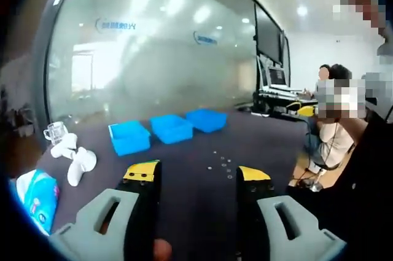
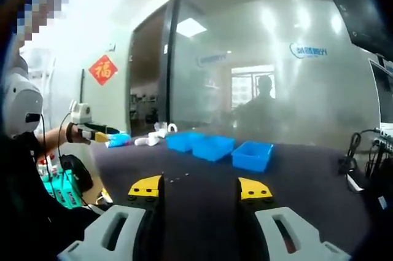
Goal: Sort the screws, nuts, and washers into the corresponding bins
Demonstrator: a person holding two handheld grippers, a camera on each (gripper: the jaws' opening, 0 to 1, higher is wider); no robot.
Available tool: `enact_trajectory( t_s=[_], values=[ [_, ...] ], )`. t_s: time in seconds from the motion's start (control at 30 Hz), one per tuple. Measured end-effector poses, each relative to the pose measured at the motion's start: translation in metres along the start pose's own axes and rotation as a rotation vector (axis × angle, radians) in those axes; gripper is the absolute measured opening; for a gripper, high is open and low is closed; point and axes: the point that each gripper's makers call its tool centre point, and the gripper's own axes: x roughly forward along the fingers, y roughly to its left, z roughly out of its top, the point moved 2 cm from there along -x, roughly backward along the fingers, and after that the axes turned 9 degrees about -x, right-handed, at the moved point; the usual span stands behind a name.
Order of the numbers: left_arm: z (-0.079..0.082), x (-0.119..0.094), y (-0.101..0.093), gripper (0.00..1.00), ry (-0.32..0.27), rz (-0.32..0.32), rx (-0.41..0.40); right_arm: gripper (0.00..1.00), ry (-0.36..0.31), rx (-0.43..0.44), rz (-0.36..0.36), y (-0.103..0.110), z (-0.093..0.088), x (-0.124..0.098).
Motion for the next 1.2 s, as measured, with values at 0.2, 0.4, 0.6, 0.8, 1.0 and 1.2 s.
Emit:
enact_trajectory(
  t_s=[0.2,0.4,0.6,0.8,1.0,1.2],
  values=[
    [-0.002,-0.002,-0.004,0.47,0.004,-0.01,-0.002,0.44,0.028,-0.016,0.083,0.005,-0.002,0.0],
    [-0.003,-0.005,-0.008,0.47,0.009,-0.018,0.008,0.44,0.059,-0.051,0.18,0.012,-0.005,0.003],
    [-0.006,-0.006,-0.014,0.47,0.023,-0.048,-0.024,0.44,0.096,-0.1,0.225,0.02,-0.008,0.007],
    [-0.005,0.0,-0.014,0.47,0.04,-0.068,-0.018,0.44,0.107,-0.116,0.235,0.021,-0.008,0.01],
    [-0.007,0.024,-0.017,0.47,0.104,-0.117,0.024,0.44,0.118,-0.133,0.244,0.022,-0.009,0.01],
    [-0.008,0.057,-0.019,0.47,0.196,-0.182,0.037,0.44,0.13,-0.141,0.251,0.024,-0.012,0.01]
  ],
)
